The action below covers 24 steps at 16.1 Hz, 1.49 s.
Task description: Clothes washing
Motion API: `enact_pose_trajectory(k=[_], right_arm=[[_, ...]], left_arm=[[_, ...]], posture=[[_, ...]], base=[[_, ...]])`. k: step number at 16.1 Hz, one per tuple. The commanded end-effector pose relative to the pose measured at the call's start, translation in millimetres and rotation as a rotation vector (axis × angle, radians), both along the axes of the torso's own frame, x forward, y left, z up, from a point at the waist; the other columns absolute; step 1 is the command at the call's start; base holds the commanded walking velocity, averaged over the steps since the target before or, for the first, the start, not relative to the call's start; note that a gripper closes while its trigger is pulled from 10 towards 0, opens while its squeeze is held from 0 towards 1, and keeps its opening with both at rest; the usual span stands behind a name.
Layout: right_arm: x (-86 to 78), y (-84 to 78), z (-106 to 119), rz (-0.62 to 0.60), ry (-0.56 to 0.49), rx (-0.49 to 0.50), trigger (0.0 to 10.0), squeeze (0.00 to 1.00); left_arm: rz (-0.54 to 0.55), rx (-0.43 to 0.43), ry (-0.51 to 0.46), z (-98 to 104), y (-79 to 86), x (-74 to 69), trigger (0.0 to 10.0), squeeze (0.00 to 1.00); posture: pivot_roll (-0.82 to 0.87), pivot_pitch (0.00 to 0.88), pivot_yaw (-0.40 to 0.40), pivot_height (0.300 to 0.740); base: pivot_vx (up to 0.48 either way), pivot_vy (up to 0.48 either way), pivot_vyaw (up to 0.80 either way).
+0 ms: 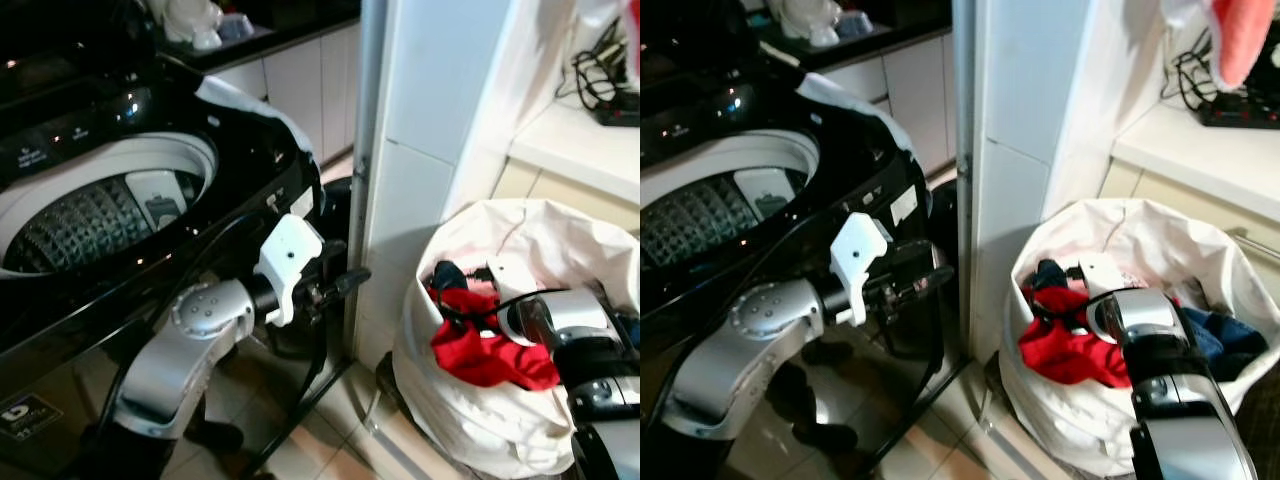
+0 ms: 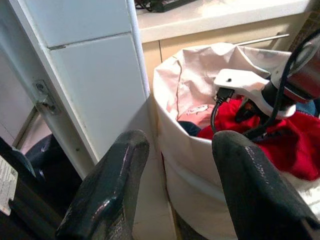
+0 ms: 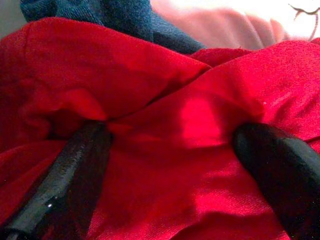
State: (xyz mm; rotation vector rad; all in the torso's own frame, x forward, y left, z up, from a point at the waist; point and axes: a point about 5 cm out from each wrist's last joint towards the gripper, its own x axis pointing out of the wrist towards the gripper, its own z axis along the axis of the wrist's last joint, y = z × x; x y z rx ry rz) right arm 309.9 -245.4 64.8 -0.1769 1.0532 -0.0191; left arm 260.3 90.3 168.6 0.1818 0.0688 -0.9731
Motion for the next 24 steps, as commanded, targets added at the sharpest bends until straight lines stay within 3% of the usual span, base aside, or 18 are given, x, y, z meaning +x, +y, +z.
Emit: enact_pose_trajectory(k=[1,2,7,17,24], right_arm=[[-1.2,-2.6,-2,-0.004,0.015,0.004,9.3,0.00],[0.0,-3.0,1,0.000,0.022,0.006,0.0,0.00],[0.1,-4.4,8,0.078,0.096,0.031,0.0,0.00],[-17.2,-9.8,21,0.096,0.105,0.057,0.0,0.00],[-31.5,-7.7,22,0.063,0.072,0.133,0.0,0.00]], left_arm=[[-0.020,-0.002,0.007,1,0.0,-3.1,10.0,0.00],[-0.044,-0.006,0.017,1,0.1,-5.6,10.0,0.00],[-0.193,-0.013,0.078,1,-3.2,-21.4,10.0,0.00],[-0.190,-0.006,0.073,1,-3.4,-19.3,10.0,0.00],[-0.193,-0.009,0.073,-1,-5.6,-18.4,10.0,0.00]], posture=[[0.02,0.000,0.050,0.740],[0.02,0.000,0.049,0.740],[0.00,0.000,0.057,0.740],[-0.02,0.000,0.066,0.740],[-0.03,0.000,0.075,0.740]], base=[[0.000,0.000,0.00],[0.000,0.000,0.00],[0.000,0.000,0.00],[0.000,0.000,0.00],[0.000,0.000,0.00]])
